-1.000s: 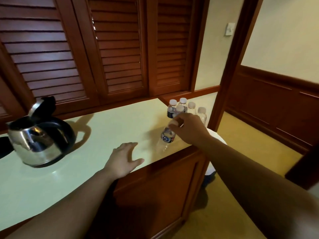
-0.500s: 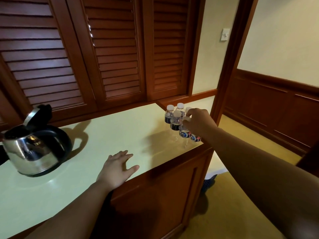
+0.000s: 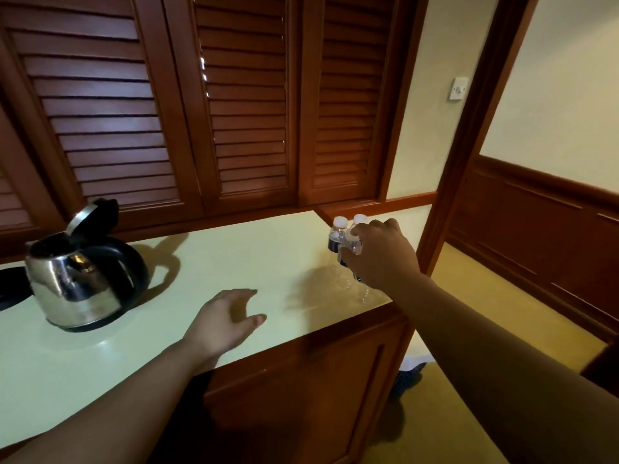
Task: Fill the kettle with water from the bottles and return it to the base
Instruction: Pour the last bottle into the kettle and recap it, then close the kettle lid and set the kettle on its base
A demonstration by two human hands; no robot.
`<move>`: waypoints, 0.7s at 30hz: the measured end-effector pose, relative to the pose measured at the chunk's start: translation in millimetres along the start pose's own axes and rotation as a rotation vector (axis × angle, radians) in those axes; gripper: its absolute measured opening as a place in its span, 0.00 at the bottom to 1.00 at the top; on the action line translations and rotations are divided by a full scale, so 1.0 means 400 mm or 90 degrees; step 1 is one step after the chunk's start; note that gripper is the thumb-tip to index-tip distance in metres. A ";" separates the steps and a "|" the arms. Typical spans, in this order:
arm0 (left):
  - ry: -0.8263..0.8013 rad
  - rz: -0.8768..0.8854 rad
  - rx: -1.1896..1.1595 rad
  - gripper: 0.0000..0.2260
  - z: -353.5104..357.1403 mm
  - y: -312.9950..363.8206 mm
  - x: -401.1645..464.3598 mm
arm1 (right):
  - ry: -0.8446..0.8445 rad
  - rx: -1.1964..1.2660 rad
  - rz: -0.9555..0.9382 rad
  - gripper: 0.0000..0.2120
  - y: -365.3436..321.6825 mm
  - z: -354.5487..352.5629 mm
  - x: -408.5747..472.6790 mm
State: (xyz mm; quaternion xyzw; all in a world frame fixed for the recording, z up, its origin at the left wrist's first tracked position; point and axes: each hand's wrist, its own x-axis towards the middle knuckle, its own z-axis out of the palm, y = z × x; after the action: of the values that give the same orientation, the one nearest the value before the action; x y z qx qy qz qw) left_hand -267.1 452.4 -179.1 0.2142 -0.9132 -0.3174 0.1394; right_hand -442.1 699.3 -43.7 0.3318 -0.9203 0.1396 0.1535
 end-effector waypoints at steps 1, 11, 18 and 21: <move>0.016 0.005 0.012 0.28 -0.020 0.007 -0.003 | 0.011 0.018 -0.011 0.20 -0.020 0.008 -0.002; 0.178 -0.001 0.070 0.25 -0.216 -0.059 -0.126 | -0.082 0.237 -0.127 0.26 -0.262 0.155 -0.005; 0.296 -0.093 0.055 0.23 -0.370 -0.203 -0.209 | -0.189 0.317 -0.151 0.29 -0.505 0.225 0.033; 0.336 -0.153 0.018 0.23 -0.437 -0.281 -0.198 | -0.206 0.373 -0.151 0.30 -0.607 0.244 0.048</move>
State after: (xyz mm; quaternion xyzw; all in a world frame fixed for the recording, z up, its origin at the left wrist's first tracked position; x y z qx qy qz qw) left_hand -95.7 320.1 -127.5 0.3981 -0.8176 -0.2521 0.3308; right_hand -315.8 473.5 -88.1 0.4842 -0.8086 0.3242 -0.0811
